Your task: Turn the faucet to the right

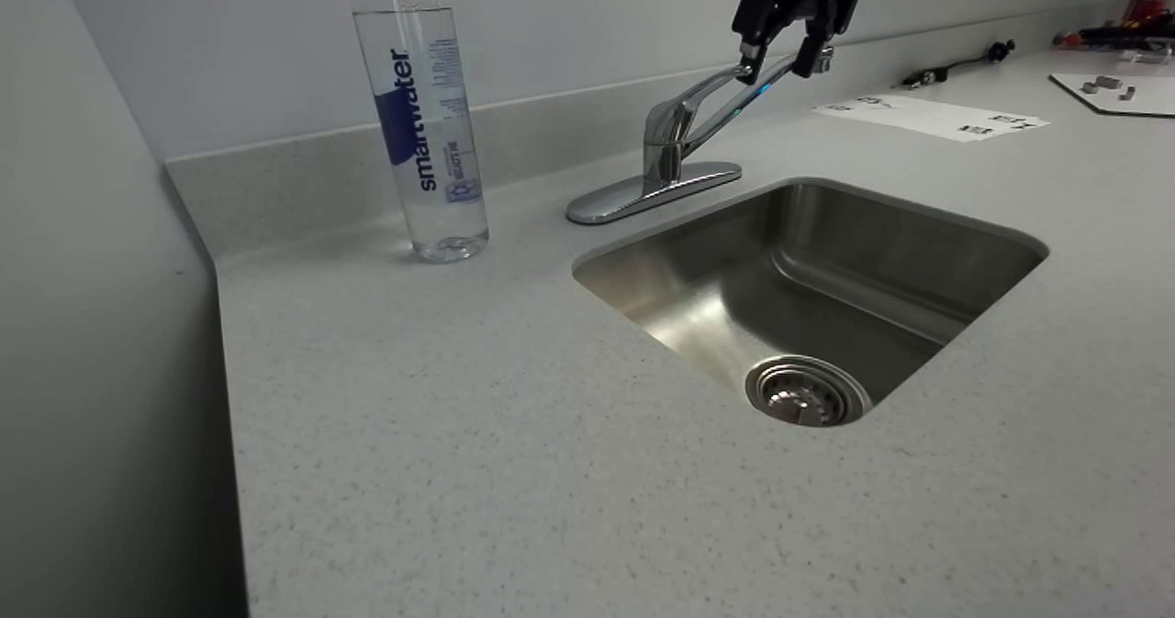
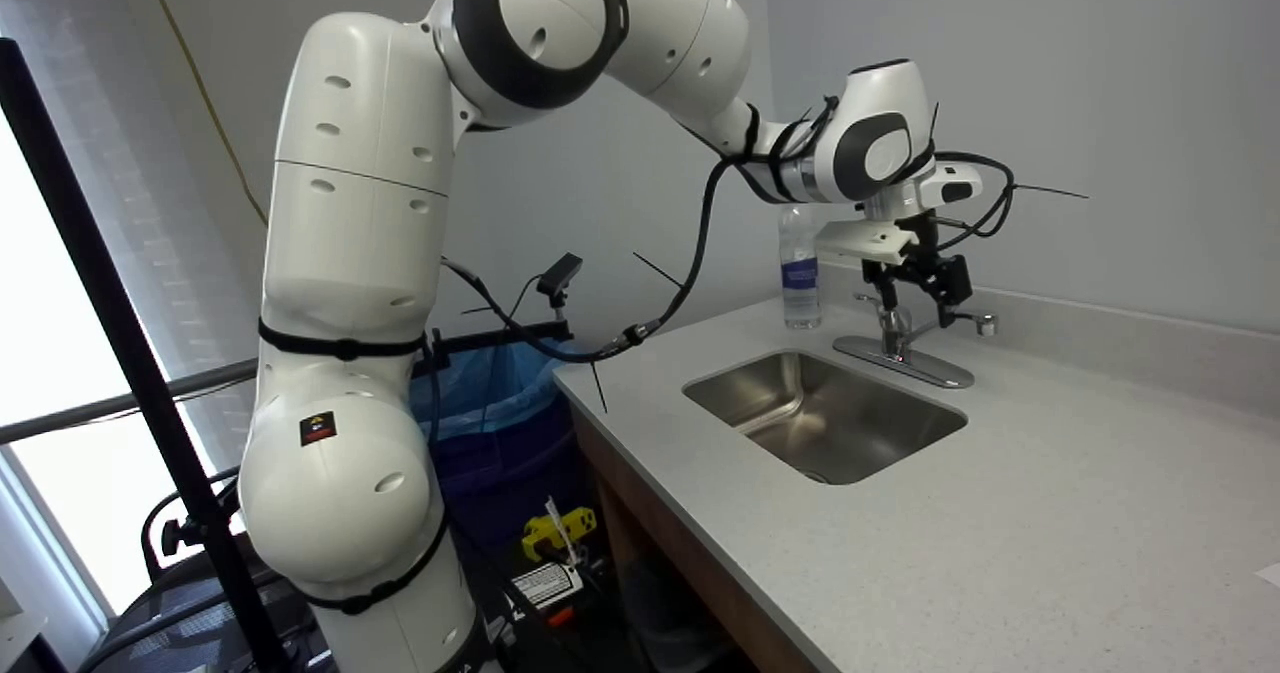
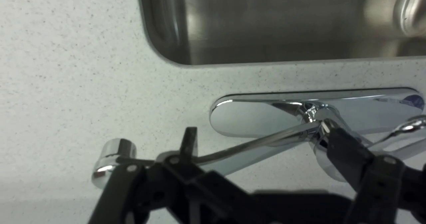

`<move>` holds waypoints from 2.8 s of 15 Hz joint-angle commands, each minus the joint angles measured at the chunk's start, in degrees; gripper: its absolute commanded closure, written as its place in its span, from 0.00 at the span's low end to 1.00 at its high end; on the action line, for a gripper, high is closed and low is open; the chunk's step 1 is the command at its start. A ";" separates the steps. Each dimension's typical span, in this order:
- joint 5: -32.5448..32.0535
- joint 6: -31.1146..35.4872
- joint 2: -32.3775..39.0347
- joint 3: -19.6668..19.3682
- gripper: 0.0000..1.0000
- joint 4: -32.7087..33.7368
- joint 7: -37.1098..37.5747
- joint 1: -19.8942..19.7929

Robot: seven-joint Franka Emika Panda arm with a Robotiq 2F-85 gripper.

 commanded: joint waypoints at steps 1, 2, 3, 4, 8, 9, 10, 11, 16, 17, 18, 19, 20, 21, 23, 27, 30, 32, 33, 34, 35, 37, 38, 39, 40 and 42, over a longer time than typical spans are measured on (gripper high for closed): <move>-0.78 3.17 3.93 -0.05 0.00 6.81 0.98 -0.22; -0.74 3.73 4.46 -0.05 0.00 7.56 1.16 -0.19; -0.77 4.52 5.02 -0.04 0.00 8.36 1.31 -0.09; -0.94 5.74 5.60 -0.11 0.00 9.42 1.35 0.04; -0.40 8.17 7.34 0.02 0.00 13.02 1.63 0.20; -0.10 8.71 7.10 0.24 0.00 12.95 1.61 0.25; 0.29 8.88 6.39 0.56 0.00 12.46 1.66 0.31; 0.60 8.72 5.64 0.84 0.00 12.10 1.78 0.37; 4.10 6.26 -0.51 3.69 0.00 8.22 1.07 0.04; 4.78 5.57 -2.23 4.22 0.00 6.91 0.47 -0.18; 5.27 4.87 -3.63 4.57 0.00 6.02 0.14 -0.28; 6.00 3.77 -5.48 4.95 0.00 4.54 -0.51 -0.58; 6.55 2.85 -7.13 5.14 0.00 3.13 -0.99 -0.72; 6.99 1.42 -9.06 5.16 0.00 1.27 -1.54 -0.85; 7.81 -1.15 -12.87 5.04 0.00 -2.55 -3.01 -1.07; 8.87 -5.78 -19.33 4.30 0.00 -9.47 -5.65 -1.48; 9.65 -7.86 -23.26 3.60 0.00 -13.74 -7.62 -1.74; 10.50 -8.70 -25.46 3.12 0.00 -16.10 -9.31 -1.87; 11.13 -8.47 -26.47 2.87 0.00 -17.34 -10.29 -1.90; 12.03 -7.86 -27.42 2.57 0.00 -18.51 -11.54 -1.92; 12.94 -7.10 -28.30 2.29 0.00 -19.53 -12.69 -1.88; 15.79 -5.65 -29.94 1.60 0.00 -21.11 -15.53 -1.67; 17.26 -5.63 -30.67 1.20 0.00 -21.61 -16.97 -1.56; 18.59 -6.09 -31.25 0.82 0.00 -21.96 -18.08 -1.46; 19.81 -6.28 -31.88 0.47 0.00 -22.35 -19.16 -1.35; 21.82 -6.80 -32.79 -0.20 0.00 -22.92 -21.07 -1.19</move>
